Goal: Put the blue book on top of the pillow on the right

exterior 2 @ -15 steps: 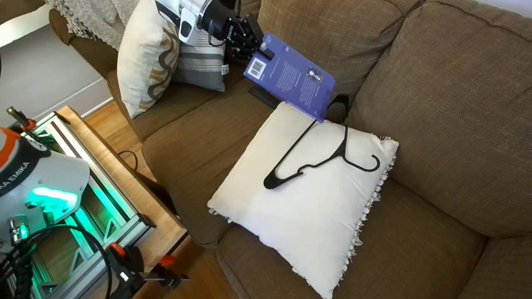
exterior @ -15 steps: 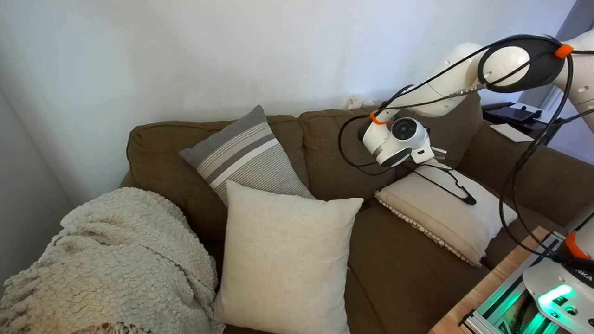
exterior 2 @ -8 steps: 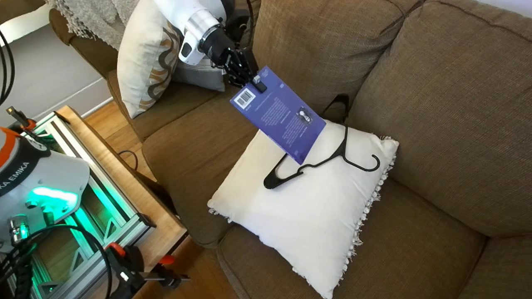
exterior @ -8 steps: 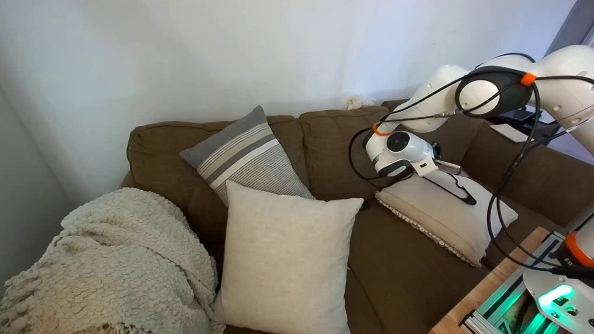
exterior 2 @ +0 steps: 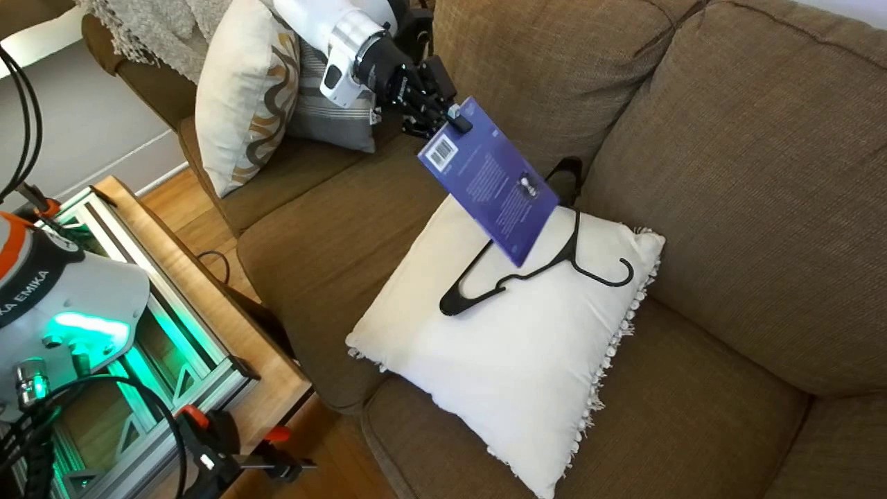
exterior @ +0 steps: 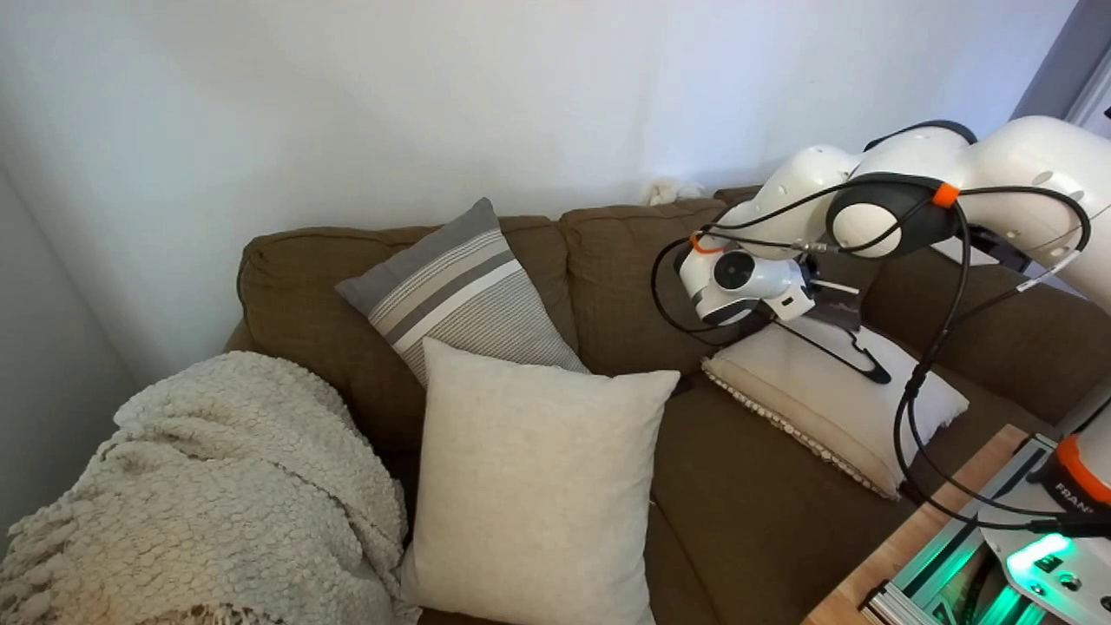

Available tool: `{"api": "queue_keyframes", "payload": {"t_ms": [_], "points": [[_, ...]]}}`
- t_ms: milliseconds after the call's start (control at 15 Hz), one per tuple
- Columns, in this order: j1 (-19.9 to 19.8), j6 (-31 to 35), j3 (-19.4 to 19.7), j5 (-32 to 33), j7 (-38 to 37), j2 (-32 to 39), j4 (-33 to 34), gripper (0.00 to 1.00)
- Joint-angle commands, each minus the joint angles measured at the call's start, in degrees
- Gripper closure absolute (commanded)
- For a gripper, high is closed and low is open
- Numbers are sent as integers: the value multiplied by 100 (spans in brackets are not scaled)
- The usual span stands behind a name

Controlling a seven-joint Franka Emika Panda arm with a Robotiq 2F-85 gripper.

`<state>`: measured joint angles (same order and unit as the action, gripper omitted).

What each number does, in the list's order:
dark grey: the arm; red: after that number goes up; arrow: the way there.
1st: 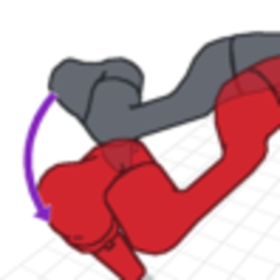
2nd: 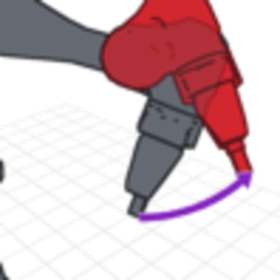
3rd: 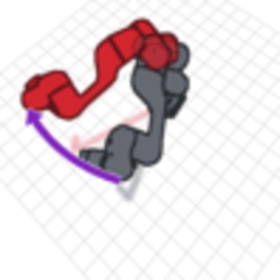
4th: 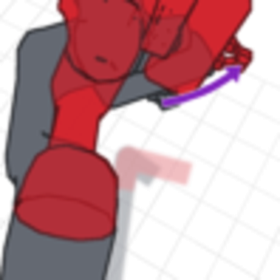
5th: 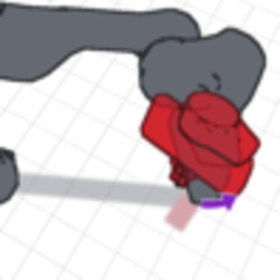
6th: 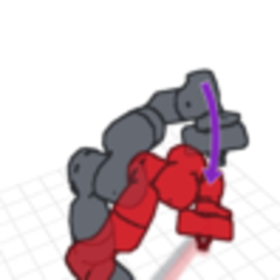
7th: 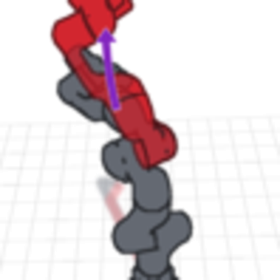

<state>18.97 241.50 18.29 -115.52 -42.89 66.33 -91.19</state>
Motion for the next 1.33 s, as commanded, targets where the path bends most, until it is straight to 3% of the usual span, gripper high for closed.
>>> {"api": "queue_keyframes", "payload": {"t_ms": [0, 200, 333, 400, 533, 600, 667, 1000, 1067, 1133, 1200, 1267], "points": [[-72, 162, -134, -157, 287, 265, 486, 42], [-24, 59, -127, -41, 172, 112, 380, 19], [-7, 146, -278, 686, -114, -102, 183, 4], [77, -12, -364, 1249, -225, -327, -14, 1], [120, 88, -652, 1941, -117, -709, -147, 0], [499, -211, -332, 1901, -79, -758, -143, 0], [168, 17, -900, 2524, -260, -1055, -204, 0], [40, -44, -1662, 4401, -1551, -2079, -1043, 0], [325, -272, -1315, 4647, -2015, -2305, -1373, 0], [-123, 40, -1919, 5202, -2234, -2434, -1420, 0], [-190, 199, -2007, 4675, -1410, -1935, -624, 0], [-251, 212, -2123, 4795, -1482, -2049, -733, 0]]}}
